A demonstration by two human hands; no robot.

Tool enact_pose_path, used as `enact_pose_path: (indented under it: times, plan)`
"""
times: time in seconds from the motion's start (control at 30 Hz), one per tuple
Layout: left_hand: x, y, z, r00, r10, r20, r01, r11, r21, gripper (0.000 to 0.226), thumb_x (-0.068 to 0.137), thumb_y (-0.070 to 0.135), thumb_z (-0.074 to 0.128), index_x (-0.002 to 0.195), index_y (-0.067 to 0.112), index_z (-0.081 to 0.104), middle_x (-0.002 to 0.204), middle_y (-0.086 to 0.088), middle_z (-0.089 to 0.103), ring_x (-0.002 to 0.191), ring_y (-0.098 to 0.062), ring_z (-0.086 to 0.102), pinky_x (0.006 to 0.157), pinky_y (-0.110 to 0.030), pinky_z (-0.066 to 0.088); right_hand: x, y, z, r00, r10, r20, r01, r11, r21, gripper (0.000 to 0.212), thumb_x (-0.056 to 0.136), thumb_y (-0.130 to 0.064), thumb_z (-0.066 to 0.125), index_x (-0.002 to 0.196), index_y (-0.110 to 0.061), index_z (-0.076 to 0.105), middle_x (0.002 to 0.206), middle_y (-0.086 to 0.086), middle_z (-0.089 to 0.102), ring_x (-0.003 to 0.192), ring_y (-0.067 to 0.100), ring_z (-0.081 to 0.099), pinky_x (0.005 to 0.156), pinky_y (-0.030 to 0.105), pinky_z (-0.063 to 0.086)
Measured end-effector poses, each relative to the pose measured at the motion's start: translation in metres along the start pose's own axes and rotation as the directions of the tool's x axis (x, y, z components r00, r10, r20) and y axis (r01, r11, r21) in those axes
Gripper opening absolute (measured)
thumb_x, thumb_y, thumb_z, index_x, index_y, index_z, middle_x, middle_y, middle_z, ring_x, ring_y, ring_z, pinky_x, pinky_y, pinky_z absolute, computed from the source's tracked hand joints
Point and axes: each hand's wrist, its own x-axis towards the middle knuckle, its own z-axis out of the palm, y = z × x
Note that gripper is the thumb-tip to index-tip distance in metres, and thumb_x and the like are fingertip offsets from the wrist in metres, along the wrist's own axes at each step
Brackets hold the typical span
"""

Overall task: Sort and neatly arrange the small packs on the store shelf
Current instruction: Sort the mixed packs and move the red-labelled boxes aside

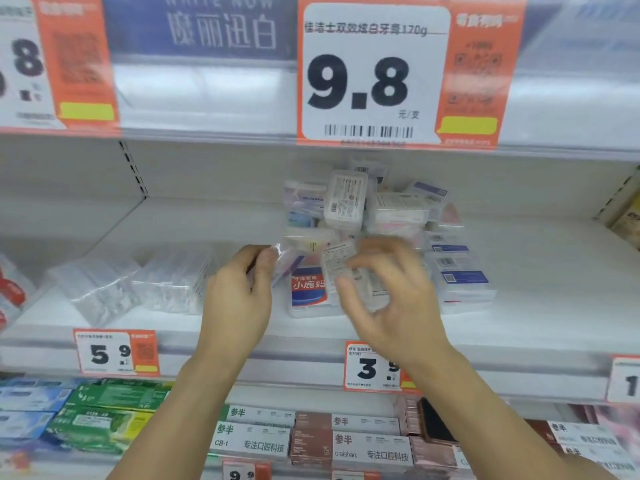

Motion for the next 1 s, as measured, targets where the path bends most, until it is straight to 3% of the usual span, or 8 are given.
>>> enact_pose_path:
  times: [0.13, 0.2, 0.4, 0.53, 0.7, 0.8, 0.87, 1.0]
  plan:
    - [0.003, -0.009, 0.000, 0.997, -0.072, 0.008, 0.073, 0.995, -0.072, 0.030, 0.102, 0.036, 0.038, 0.094, 0.020, 0.062, 0.075, 0.002, 0.066, 0.073, -0.020, 0.065, 0.064, -0.042, 0.055, -0.009, -0.005, 0.020, 0.911, 0.020, 0.413, 0.077, 0.973, -0.219, 0.042, 0.079, -0.041, 0.069, 0.115, -0.021, 0.066, 0.125, 0.005, 0.060, 0.117, 0.029, 0.053, 0.098, 0.041, 0.043]
    - [0.003, -0.010, -0.001, 0.993, -0.116, 0.024, 0.117, 0.989, -0.093, 0.032, 0.102, 0.037, 0.036, 0.093, 0.019, 0.061, 0.078, 0.002, 0.068, 0.074, -0.019, 0.067, 0.065, -0.048, 0.058, -0.008, 0.000, 0.023, 0.875, 0.080, 0.477, 0.105, 0.931, -0.349, 0.048, 0.071, -0.043, 0.075, 0.116, -0.026, 0.067, 0.127, 0.005, 0.061, 0.119, 0.031, 0.053, 0.096, 0.041, 0.041]
    - [0.002, -0.006, -0.010, 0.971, -0.187, 0.147, 0.219, 0.945, -0.243, 0.025, 0.101, 0.032, 0.044, 0.103, 0.015, 0.063, 0.089, 0.000, 0.071, 0.078, -0.017, 0.071, 0.054, -0.029, 0.059, 0.000, 0.014, 0.025, 0.849, 0.155, 0.506, 0.086, 0.903, -0.421, 0.053, 0.050, -0.053, 0.089, 0.098, -0.032, 0.077, 0.129, 0.011, 0.058, 0.119, 0.040, 0.050, 0.096, 0.054, 0.038]
    - [-0.001, -0.004, -0.013, 0.978, -0.130, 0.163, 0.173, 0.942, -0.288, 0.027, 0.097, 0.034, 0.051, 0.110, 0.017, 0.067, 0.098, 0.005, 0.072, 0.091, -0.011, 0.069, 0.064, -0.030, 0.061, 0.002, 0.025, 0.029, 0.926, 0.000, 0.379, 0.121, 0.947, -0.297, 0.019, 0.075, -0.039, 0.078, 0.090, -0.027, 0.079, 0.132, 0.003, 0.061, 0.130, 0.034, 0.041, 0.103, 0.054, 0.029]
    - [-0.003, 0.005, -0.010, 0.993, -0.103, 0.050, 0.114, 0.926, -0.360, 0.031, 0.094, 0.038, 0.056, 0.114, 0.016, 0.066, 0.103, 0.007, 0.070, 0.099, -0.010, 0.067, 0.076, -0.035, 0.061, 0.012, 0.014, 0.012, 0.988, 0.116, 0.100, -0.115, 0.993, -0.010, 0.031, 0.097, -0.032, 0.054, 0.107, -0.011, 0.074, 0.114, 0.001, 0.070, 0.116, 0.018, 0.059, 0.102, 0.029, 0.039]
    - [-0.007, 0.013, -0.004, 0.998, -0.065, -0.023, 0.053, 0.934, -0.354, 0.025, 0.094, 0.038, 0.058, 0.115, 0.025, 0.065, 0.109, 0.012, 0.069, 0.104, -0.012, 0.066, 0.083, -0.042, 0.058, 0.013, 0.008, -0.007, 0.939, 0.344, 0.028, -0.343, 0.924, 0.167, 0.028, 0.102, -0.028, 0.045, 0.109, -0.016, 0.069, 0.096, -0.012, 0.069, 0.086, -0.006, 0.061, 0.077, 0.008, 0.043]
    - [-0.012, 0.021, 0.002, 0.999, -0.043, -0.029, 0.029, 0.931, -0.365, 0.027, 0.094, 0.037, 0.058, 0.116, 0.024, 0.064, 0.111, 0.014, 0.068, 0.106, -0.010, 0.065, 0.082, -0.045, 0.058, 0.012, 0.013, -0.016, 0.891, 0.454, -0.023, -0.436, 0.868, 0.238, 0.028, 0.105, -0.032, 0.038, 0.097, -0.019, 0.061, 0.084, -0.012, 0.067, 0.075, -0.002, 0.062, 0.064, 0.015, 0.046]
    - [-0.024, 0.041, 0.017, 1.000, 0.010, 0.003, -0.008, 0.922, -0.387, 0.023, 0.094, 0.031, 0.058, 0.116, 0.026, 0.064, 0.112, 0.014, 0.068, 0.100, -0.006, 0.066, 0.078, -0.030, 0.058, 0.012, 0.018, -0.034, 0.744, 0.663, 0.082, -0.574, 0.571, 0.587, 0.032, 0.107, -0.028, 0.037, 0.106, -0.006, 0.060, 0.103, 0.008, 0.073, 0.087, 0.023, 0.075, 0.061, 0.037, 0.062]
